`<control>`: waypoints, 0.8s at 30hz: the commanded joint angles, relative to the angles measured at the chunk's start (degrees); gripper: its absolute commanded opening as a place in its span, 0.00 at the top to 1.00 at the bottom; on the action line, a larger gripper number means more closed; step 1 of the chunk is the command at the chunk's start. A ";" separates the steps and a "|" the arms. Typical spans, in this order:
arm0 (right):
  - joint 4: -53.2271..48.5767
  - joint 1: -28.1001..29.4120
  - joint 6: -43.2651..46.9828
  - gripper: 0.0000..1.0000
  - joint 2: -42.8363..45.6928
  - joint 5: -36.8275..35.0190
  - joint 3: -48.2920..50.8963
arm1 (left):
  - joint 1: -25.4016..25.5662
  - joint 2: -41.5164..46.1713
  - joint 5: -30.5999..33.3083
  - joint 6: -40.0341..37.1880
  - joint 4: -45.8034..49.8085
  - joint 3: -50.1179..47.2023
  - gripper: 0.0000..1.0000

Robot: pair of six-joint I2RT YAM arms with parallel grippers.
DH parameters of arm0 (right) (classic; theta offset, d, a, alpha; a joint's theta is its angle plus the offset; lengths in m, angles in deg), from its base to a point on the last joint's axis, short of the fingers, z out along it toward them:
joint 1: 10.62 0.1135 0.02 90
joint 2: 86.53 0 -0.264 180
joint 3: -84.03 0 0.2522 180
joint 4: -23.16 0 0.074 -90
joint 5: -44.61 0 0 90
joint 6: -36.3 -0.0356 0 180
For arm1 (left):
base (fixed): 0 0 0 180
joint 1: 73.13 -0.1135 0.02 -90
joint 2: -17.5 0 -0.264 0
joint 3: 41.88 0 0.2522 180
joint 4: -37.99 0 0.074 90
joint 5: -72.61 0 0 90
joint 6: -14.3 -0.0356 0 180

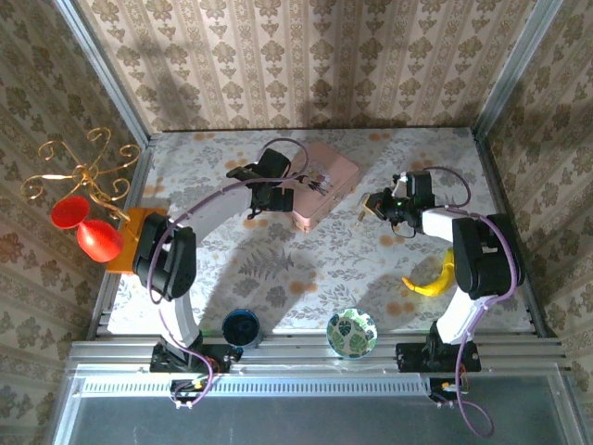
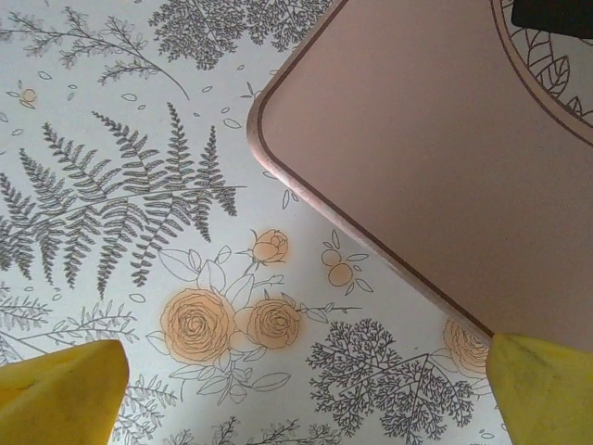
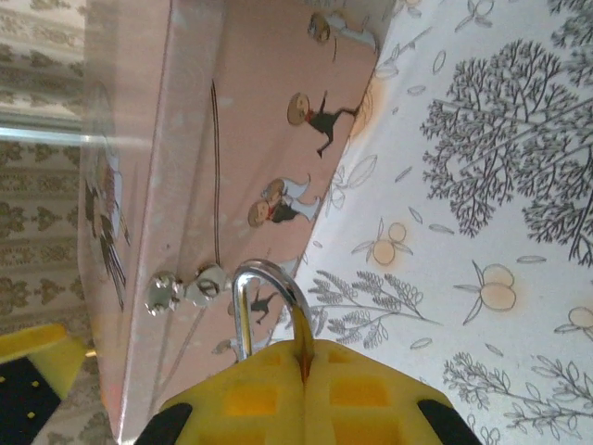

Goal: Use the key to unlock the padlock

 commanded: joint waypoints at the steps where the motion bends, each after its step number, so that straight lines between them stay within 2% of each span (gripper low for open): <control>1: -3.50 0.05 2.87 1.00 -2.02 3.47 -0.70 | 0.80 2.37 2.00 -1.25 2.26 0.27 0.00; 14: -8.20 -1.10 4.24 1.00 -3.84 1.35 -0.60 | 2.60 2.29 2.85 -1.67 2.79 1.06 0.00; 19: -11.03 -1.82 5.77 1.00 -2.27 -0.93 0.13 | 5.50 1.88 7.15 -4.60 4.11 3.37 0.00; 24: -13.67 -2.43 7.44 0.94 -0.71 -3.01 1.03 | 8.07 0.41 9.18 -5.56 5.35 5.88 0.00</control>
